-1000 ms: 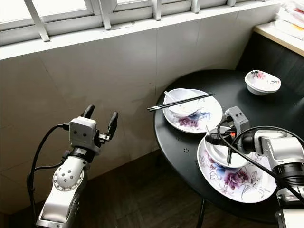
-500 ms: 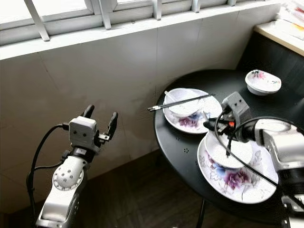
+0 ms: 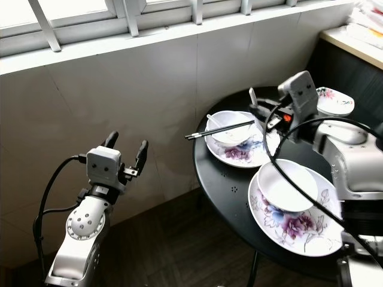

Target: Kitchen organization

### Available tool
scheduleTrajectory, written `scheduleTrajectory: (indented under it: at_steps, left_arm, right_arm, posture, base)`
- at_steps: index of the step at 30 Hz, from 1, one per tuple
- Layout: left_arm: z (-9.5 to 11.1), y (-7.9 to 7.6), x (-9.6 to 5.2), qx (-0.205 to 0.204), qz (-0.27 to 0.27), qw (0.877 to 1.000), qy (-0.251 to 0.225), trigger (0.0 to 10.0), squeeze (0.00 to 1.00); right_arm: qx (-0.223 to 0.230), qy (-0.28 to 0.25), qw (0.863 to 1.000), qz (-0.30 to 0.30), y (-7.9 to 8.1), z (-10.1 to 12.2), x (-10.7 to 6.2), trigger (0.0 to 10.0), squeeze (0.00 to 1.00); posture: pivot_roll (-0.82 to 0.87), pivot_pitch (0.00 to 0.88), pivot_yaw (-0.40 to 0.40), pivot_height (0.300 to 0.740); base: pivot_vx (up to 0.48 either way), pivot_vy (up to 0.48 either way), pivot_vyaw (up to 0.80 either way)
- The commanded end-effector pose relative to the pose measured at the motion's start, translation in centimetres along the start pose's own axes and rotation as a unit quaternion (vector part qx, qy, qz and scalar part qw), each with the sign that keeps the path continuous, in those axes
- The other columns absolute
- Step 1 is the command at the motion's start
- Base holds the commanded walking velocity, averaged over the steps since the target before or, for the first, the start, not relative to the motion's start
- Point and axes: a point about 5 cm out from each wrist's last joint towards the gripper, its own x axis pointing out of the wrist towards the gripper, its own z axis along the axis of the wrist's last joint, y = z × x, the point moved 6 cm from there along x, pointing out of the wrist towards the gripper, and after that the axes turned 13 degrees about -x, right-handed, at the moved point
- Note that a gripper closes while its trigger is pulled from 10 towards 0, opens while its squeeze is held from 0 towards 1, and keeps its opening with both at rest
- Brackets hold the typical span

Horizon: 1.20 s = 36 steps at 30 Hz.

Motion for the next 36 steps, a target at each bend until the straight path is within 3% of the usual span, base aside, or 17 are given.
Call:
scheduleTrajectory:
  at_steps: [1,4,17,29,36]
  left_arm:
    - [0.0,0.3,0.0,-0.002,0.007,1.000,0.003,10.0,0.00]
    - [0.0,0.3,0.0,-0.003,0.009,1.000,0.002,10.0,0.00]
    - [-0.1,0.4,0.0,-0.006,0.014,1.000,0.003,10.0,0.00]
    - [-0.2,0.4,0.0,-0.008,0.017,1.000,0.003,10.0,0.00]
    - [-0.3,0.4,0.0,-0.009,0.019,1.000,0.004,10.0,0.00]
  right_arm:
    - [-0.076,-0.011,0.996,-0.043,-0.1,1.1,0.2,0.0,0.00]
    - [-0.117,-0.021,0.990,-0.073,0.4,1.4,0.5,0.0,0.00]
    - [-0.165,-0.040,0.975,-0.140,3.1,1.0,1.1,0.0,0.00]
    - [-0.198,-0.041,0.959,-0.197,2.9,0.7,0.9,0.0,0.00]
    - [-0.200,-0.045,0.957,-0.205,4.2,0.4,1.0,0.0,0.00]
  posture:
    - [-0.04,0.035,-0.026,0.740]
    - [-0.04,0.037,-0.026,0.740]
    - [-0.03,0.030,-0.029,0.740]
    - [-0.03,0.018,-0.034,0.740]
    - [-0.02,0.014,-0.037,0.740]
  base:
    - [0.000,0.000,0.00]
    - [0.000,0.000,0.00]
    - [0.000,0.000,0.00]
    - [0.000,0.000,0.00]
    - [0.000,0.000,0.00]
